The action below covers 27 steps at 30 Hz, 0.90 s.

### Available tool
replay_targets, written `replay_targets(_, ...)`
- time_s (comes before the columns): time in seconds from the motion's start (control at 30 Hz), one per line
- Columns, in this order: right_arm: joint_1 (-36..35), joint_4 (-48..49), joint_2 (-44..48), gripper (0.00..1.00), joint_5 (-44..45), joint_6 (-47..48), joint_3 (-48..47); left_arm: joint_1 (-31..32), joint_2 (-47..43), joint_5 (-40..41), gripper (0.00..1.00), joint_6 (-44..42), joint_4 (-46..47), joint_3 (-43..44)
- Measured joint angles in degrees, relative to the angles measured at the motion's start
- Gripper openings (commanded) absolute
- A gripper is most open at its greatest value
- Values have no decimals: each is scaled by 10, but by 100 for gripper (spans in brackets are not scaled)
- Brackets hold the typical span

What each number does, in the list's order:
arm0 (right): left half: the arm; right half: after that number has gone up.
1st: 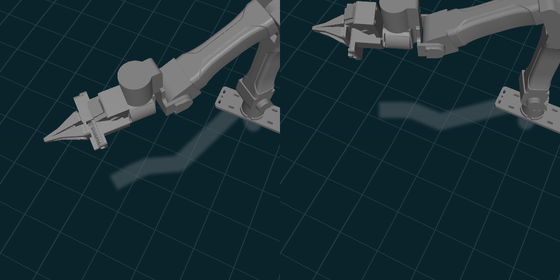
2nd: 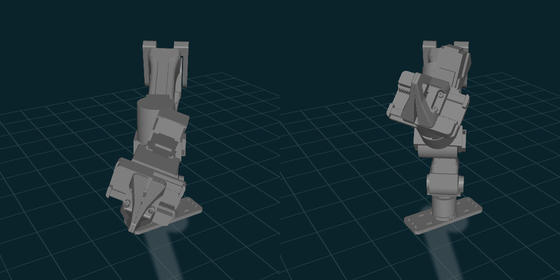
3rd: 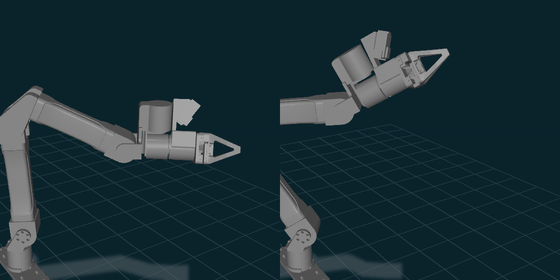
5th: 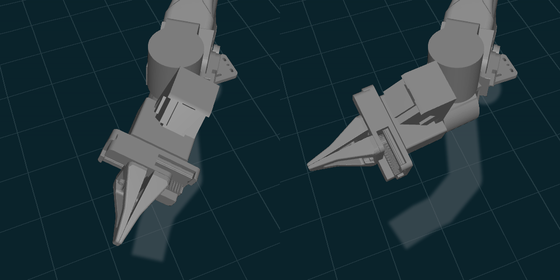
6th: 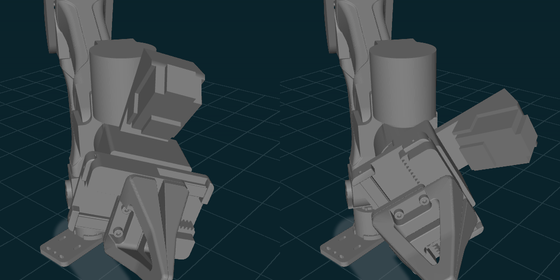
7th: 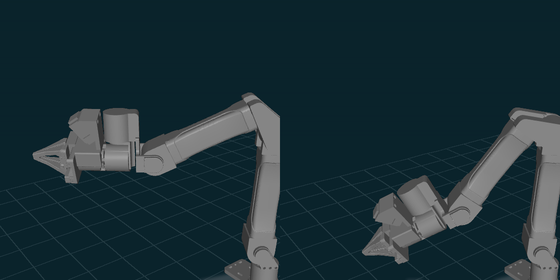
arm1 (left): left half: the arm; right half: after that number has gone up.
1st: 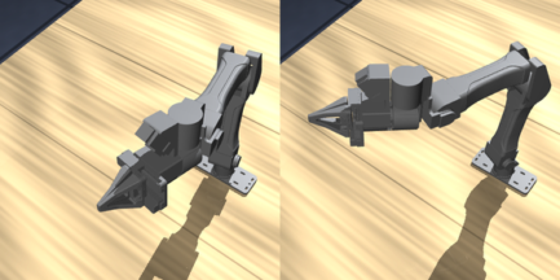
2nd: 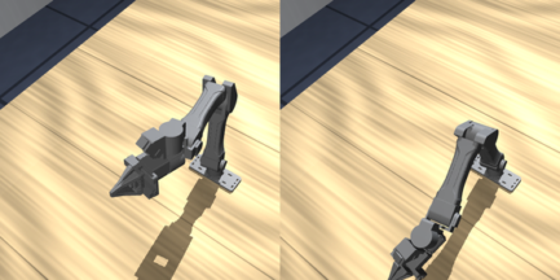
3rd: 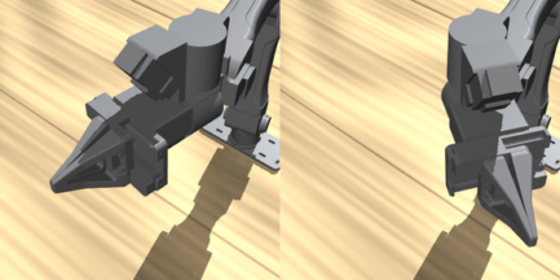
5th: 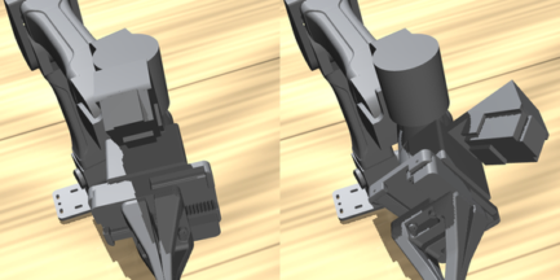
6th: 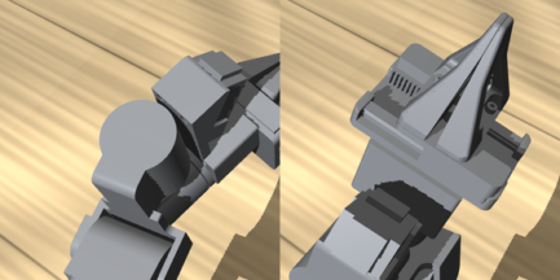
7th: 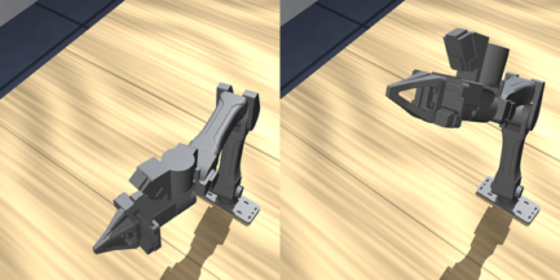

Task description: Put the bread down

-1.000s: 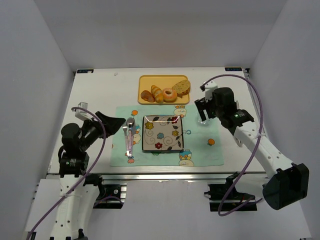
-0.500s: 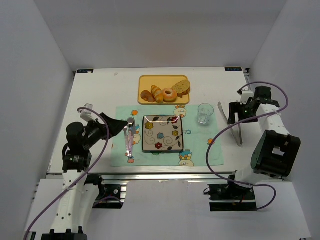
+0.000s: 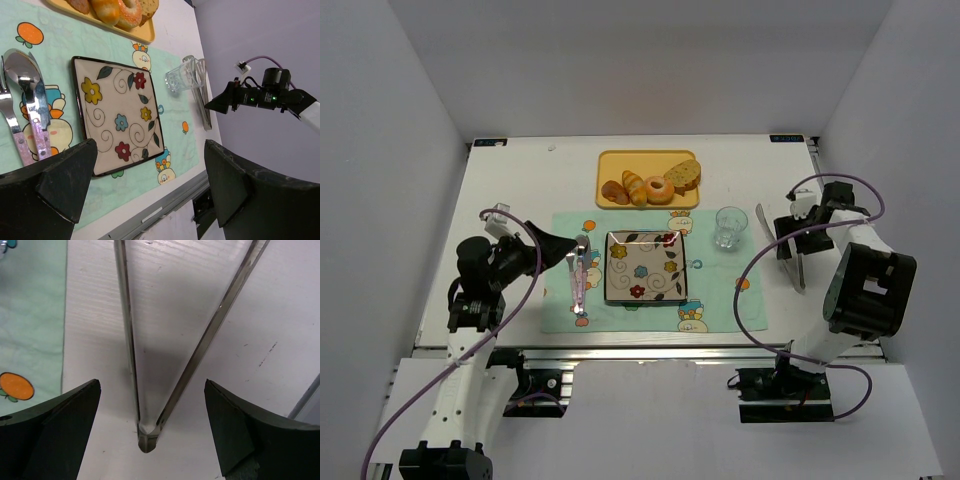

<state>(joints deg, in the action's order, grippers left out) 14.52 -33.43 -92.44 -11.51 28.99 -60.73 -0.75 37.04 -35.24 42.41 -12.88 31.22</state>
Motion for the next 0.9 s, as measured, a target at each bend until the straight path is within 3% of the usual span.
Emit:
replay_targets(0.4, 0, 61, -62, 85, 22, 3, 19, 0, 0, 0, 98, -4, -1, 0)
replay_targets(0.9, 0, 141, -19, 68, 19, 15, 86, 0, -1, 1, 98, -4, -4, 0)
